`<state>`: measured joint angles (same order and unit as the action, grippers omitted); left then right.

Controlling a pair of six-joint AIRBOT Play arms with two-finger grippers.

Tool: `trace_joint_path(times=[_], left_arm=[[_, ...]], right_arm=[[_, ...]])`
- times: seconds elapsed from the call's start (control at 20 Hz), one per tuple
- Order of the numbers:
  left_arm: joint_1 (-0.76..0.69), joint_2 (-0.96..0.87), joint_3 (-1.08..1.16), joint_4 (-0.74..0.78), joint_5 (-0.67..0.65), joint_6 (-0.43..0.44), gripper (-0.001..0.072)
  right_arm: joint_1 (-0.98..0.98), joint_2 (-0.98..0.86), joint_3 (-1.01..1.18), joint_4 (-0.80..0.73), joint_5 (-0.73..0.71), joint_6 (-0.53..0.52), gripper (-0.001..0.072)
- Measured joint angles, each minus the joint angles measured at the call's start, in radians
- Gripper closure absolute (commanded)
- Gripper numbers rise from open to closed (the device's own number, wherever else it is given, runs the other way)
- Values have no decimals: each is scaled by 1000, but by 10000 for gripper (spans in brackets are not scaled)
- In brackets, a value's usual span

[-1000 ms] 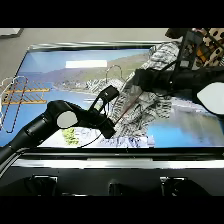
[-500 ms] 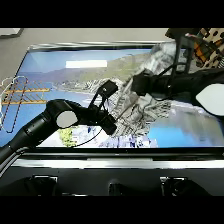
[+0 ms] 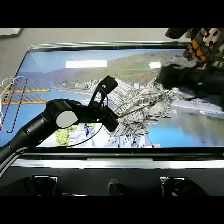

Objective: Fold the clothes and pants, and hang the long-sleeved shirts on hangers.

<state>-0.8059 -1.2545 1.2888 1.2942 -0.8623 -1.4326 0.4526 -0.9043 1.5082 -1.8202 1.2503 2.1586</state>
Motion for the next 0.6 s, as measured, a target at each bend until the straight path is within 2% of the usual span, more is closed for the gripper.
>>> trace_joint_path(times=[0.15,0.25,0.35,0.45,0.6], left_arm=[[0,-2,0,0,13,0,679],[0,-4,0,0,18,0,679],[0,-5,0,0,21,0,679],[0,-6,0,0,21,0,679],[0,-13,0,0,2,0,678]], right_arm=[[-167,17,0,-50,48,24,324],[-324,11,-1,-46,73,-12,322],[-484,-20,-9,14,88,-101,318],[-618,-76,-31,135,108,-215,240],[-716,-195,-74,329,116,-373,223]])
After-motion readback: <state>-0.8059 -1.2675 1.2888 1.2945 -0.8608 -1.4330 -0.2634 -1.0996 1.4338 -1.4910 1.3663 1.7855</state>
